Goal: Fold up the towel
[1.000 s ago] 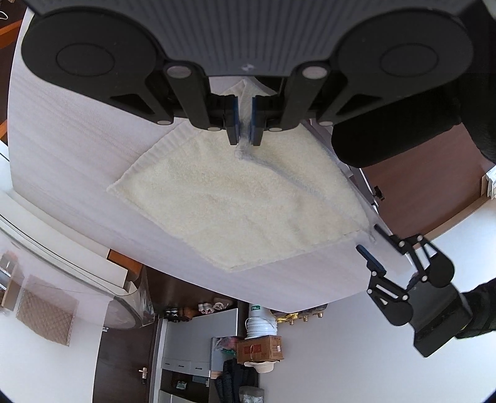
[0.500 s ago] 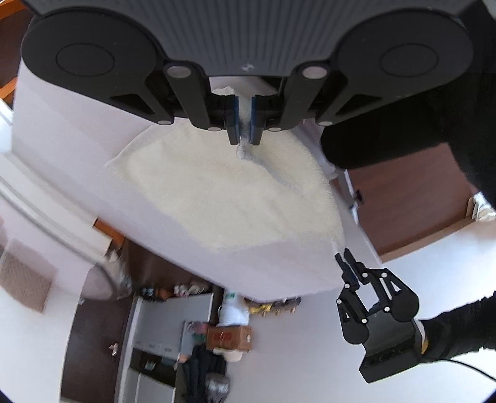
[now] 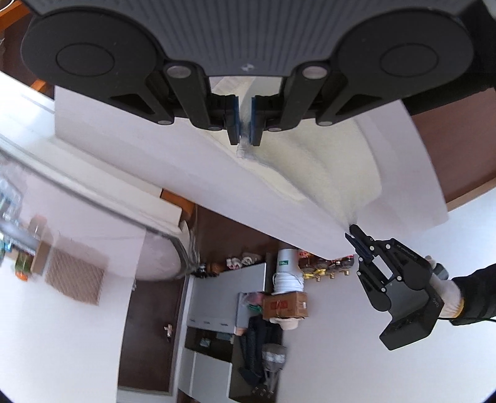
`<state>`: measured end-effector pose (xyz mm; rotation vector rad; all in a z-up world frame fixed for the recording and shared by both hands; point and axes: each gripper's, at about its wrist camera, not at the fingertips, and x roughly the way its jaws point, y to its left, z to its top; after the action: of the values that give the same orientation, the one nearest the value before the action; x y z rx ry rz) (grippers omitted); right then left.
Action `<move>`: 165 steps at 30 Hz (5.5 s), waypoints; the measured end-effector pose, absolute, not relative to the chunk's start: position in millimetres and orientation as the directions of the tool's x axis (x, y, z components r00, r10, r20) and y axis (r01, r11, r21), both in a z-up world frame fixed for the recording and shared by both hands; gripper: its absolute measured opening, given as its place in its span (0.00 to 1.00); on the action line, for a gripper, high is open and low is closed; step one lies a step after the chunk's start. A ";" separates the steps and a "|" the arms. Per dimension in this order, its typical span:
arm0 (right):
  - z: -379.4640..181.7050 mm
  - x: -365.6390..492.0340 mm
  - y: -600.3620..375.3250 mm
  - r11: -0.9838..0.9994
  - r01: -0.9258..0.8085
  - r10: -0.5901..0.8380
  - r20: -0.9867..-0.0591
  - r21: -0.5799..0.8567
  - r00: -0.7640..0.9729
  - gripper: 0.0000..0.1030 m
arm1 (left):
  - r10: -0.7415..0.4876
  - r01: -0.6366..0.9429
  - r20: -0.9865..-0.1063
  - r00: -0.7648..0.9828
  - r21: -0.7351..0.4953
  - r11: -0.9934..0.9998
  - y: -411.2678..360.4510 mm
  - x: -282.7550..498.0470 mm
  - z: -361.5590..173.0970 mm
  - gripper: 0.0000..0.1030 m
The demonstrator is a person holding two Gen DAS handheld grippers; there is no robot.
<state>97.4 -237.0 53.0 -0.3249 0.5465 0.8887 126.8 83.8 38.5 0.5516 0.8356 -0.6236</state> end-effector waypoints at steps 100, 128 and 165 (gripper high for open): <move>-8.7 -44.0 -118.0 0.181 -0.854 0.519 -0.691 -0.487 0.504 0.20 | -0.453 0.824 -0.710 0.540 0.335 0.456 46.2 19.4 -12.7 0.91; 55.0 13.6 -207.7 0.435 -0.900 0.708 -0.608 -0.026 0.360 0.12 | -0.561 0.912 -0.727 0.396 0.384 0.145 -4.4 25.6 -30.2 0.53; 40.9 152.2 -269.7 0.552 -0.758 0.798 -0.482 0.347 0.361 0.08 | -0.512 0.868 -0.746 0.426 0.176 0.465 -20.5 159.3 41.4 0.07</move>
<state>152.2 -269.7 40.9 0.0688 0.6609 1.0034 159.3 -20.5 41.4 0.6064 0.6766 -0.9312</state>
